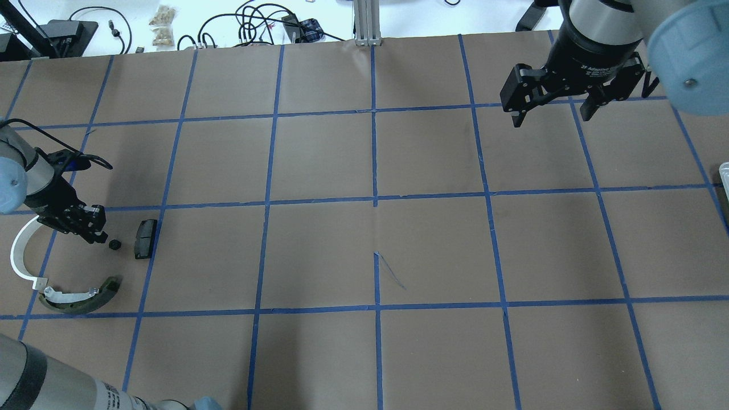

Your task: Place bearing gear from tray to pile

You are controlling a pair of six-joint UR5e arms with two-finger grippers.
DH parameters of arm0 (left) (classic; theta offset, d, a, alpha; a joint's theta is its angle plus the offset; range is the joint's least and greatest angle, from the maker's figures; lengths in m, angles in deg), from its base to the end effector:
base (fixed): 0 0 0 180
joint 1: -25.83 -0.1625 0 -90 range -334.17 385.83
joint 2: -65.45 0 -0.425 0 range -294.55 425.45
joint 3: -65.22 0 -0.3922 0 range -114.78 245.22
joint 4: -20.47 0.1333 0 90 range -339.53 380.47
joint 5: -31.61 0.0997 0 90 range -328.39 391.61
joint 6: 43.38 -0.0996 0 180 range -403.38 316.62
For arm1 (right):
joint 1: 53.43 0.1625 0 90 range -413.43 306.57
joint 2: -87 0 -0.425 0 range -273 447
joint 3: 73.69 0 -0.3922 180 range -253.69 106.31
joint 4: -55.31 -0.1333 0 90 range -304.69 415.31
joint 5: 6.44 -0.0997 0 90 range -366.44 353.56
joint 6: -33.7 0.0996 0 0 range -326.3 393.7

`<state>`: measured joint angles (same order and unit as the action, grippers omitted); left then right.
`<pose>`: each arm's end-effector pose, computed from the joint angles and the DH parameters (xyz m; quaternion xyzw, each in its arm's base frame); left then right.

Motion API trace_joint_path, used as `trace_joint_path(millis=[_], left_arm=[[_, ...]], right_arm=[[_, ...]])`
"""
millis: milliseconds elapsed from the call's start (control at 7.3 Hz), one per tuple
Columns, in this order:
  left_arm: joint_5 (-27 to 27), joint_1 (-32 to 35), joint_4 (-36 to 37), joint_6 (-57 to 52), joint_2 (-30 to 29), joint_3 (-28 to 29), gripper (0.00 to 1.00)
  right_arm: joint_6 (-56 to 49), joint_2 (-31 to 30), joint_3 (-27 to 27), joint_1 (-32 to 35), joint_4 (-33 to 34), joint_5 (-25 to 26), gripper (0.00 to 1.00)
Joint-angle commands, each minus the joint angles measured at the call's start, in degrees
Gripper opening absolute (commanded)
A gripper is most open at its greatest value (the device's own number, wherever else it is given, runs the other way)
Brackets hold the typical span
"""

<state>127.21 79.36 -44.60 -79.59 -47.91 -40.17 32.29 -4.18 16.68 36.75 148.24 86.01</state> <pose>0.2261 -0.5138 0.1871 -0.0036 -0.9916 -0.1255 0.0321 0.1306 -0.4890 0.5002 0.0132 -0.9992 0.0324 0.0217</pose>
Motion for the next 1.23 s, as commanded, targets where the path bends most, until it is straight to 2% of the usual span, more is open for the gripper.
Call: trace_joint_path(millis=[0,137,274,411,548,685,821,1095], left_arm=[[0.0,0.0,0.5,0.0,-0.1,-0.6,0.00],[0.1,-0.2,0.5,0.0,0.0,-0.6,0.00],[0.1,-0.2,0.4,-0.8,0.0,-0.5,0.40],[0.3,-0.2,0.5,-1.8,0.1,-0.5,0.62],[0.4,-0.2,0.2,-1.8,0.1,-0.5,0.72],[0.3,-0.2,-0.2,-1.8,0.3,-0.2,0.88],[-0.1,0.5,-0.5,-1.7,1.5,0.7,1.00],[-0.6,4.4,-5.4,0.7,3.0,6.8,1.00]], right_arm=[[-0.1,-0.1,0.1,0.0,0.0,-0.1,1.00],[-0.1,0.0,0.1,0.0,0.0,-0.1,1.00],[-0.1,0.0,0.1,0.0,0.0,-0.2,1.00],[-0.1,0.0,0.1,0.0,0.0,-0.3,1.00],[-0.1,0.0,0.1,0.0,0.0,-0.4,1.00],[-0.2,0.0,0.1,0.0,0.0,-0.5,1.00],[-0.1,0.0,0.1,0.0,0.0,-0.5,1.00],[-0.1,0.0,0.1,0.0,0.0,-0.5,1.00]])
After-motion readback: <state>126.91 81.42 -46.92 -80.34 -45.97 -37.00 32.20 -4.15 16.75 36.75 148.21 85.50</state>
